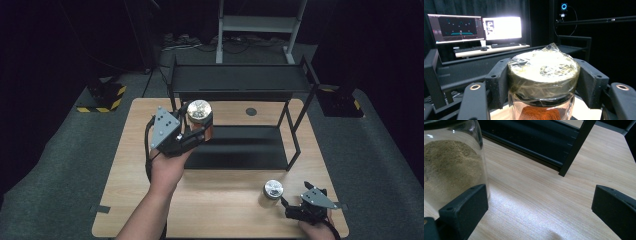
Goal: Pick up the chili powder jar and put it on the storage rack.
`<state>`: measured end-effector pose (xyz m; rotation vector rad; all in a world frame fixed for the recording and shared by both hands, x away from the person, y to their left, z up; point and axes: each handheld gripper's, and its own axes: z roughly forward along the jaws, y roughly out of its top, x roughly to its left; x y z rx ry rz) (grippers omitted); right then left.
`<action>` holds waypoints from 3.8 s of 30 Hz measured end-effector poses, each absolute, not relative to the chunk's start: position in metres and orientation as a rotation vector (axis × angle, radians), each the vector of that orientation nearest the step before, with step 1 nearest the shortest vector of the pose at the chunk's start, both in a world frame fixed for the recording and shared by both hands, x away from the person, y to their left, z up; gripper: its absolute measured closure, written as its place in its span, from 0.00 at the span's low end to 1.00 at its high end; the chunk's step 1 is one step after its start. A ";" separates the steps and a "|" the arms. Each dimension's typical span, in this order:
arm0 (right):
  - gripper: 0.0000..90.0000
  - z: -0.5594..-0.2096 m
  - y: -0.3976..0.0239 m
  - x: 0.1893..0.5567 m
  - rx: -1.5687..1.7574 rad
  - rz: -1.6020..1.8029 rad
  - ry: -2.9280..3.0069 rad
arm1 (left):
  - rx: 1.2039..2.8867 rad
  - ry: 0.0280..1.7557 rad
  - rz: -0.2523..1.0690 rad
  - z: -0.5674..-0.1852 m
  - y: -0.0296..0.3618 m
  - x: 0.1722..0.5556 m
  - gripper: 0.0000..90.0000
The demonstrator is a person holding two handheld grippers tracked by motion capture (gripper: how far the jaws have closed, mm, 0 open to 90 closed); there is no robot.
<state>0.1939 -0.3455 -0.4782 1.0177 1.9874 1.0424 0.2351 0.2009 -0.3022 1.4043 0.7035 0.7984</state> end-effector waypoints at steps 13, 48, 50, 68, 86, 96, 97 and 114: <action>0.00 -0.478 -0.346 0.194 1.024 1.048 1.986 | 1.367 0.696 0.827 -0.278 0.197 0.250 0.38; 0.00 -0.479 -0.350 0.193 1.039 1.075 1.973 | 1.358 0.719 0.897 -0.240 0.158 0.307 0.38; 0.00 -0.479 -0.350 0.193 1.038 1.074 1.973 | 1.355 0.724 0.901 -0.240 0.157 0.310 0.38; 0.00 -0.480 -0.351 0.193 1.027 1.084 1.973 | 1.352 0.785 0.922 -0.241 0.153 0.339 0.38; 0.00 -0.480 -0.351 0.192 1.027 1.084 1.973 | 1.365 0.809 0.905 -0.242 0.152 0.345 0.38; 0.00 -0.480 -0.351 0.192 1.028 1.086 1.973 | 1.357 0.822 0.895 -0.245 0.151 0.349 0.38; 0.00 -0.480 -0.351 0.192 1.027 1.086 1.974 | 1.354 0.823 0.893 -0.245 0.151 0.349 0.38; 0.00 -0.480 -0.351 0.192 1.023 1.084 1.976 | 1.357 0.855 0.896 -0.243 0.148 0.348 0.16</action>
